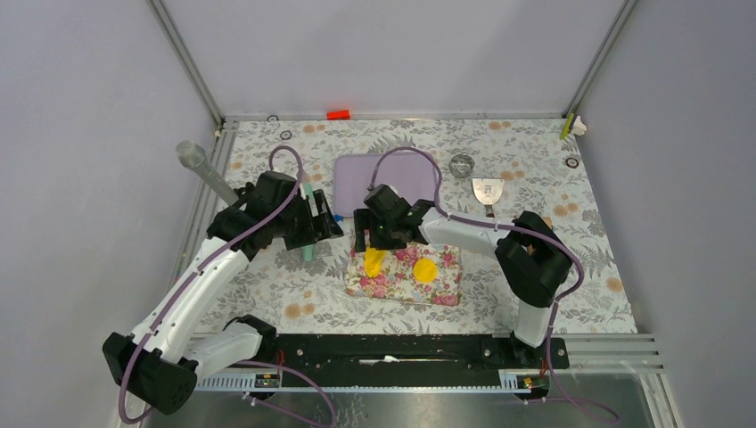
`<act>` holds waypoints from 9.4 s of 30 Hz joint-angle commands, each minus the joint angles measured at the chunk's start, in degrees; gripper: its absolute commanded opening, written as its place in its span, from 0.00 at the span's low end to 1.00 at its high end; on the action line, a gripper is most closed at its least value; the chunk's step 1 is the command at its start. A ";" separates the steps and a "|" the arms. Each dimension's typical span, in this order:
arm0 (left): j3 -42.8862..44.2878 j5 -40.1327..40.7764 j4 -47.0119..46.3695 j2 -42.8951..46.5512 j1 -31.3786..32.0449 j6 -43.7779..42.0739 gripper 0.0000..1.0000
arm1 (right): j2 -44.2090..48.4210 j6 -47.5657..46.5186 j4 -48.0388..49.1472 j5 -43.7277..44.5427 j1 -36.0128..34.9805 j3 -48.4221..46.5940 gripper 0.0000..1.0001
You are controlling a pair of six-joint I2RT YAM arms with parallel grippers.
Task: Roll out the dumpling wrappers from the dough
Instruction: Remove the dumpling wrapper from the work surface, then pick up the spatula from the center of the board.
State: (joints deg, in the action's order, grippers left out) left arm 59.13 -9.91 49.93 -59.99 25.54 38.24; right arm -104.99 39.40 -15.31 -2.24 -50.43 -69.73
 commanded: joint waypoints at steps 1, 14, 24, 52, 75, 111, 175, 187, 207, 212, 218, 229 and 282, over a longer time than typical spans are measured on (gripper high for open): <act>4.57 1.96 -2.52 3.11 -0.58 -0.22 0.76 | -0.92 -6.32 -4.95 6.81 -1.76 -5.26 0.86; 6.52 1.91 -1.41 2.94 -1.45 -1.05 0.76 | -11.68 -14.02 -19.47 23.58 -6.74 -13.21 0.92; 6.70 2.00 -0.98 2.77 -1.87 -1.43 0.76 | -5.67 -15.38 -18.09 26.03 -8.00 -14.07 0.99; 13.93 6.06 5.43 5.43 -6.27 -5.20 0.77 | -8.73 -12.13 -14.07 10.75 -10.66 -18.58 1.00; 12.51 5.91 5.47 6.36 -7.87 -6.13 0.77 | -16.84 -17.08 -25.88 42.23 -17.88 -28.08 1.00; 2.98 -9.59 -3.49 -7.34 -11.34 4.50 0.64 | -0.65 -20.53 4.56 24.44 -16.63 1.70 0.99; 9.01 2.14 -2.38 -9.65 7.68 -3.81 0.78 | 13.98 -19.34 0.76 7.84 41.91 18.63 0.00; 20.44 -5.96 -4.70 -16.98 7.07 -9.75 0.94 | 44.22 -16.09 -0.68 -17.72 41.28 24.84 0.00; 30.75 -11.45 -4.45 -27.29 9.79 -11.89 0.99 | 38.93 -16.50 -5.88 -11.64 10.91 13.12 0.00; 32.25 -9.99 -2.96 -30.20 8.35 -10.90 0.94 | 39.62 -17.08 -5.58 -11.42 9.27 13.06 0.00; 32.04 -15.56 -2.31 -32.54 6.19 -11.42 0.79 | 41.44 -18.41 -5.15 -13.08 8.80 14.18 0.00; 30.57 -26.11 -4.10 -35.76 6.19 -10.46 0.66 | 42.09 -19.97 -4.73 -14.17 8.21 14.93 0.00; 4.88 -36.64 -49.67 -12.00 -1.55 13.62 0.00 | 64.60 35.15 37.47 -3.76 9.05 39.95 0.66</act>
State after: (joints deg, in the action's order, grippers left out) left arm 64.07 -44.38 5.48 -74.30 24.12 51.11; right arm -40.77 73.06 16.58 -5.65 -41.60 -29.28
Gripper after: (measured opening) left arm 0.014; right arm 0.680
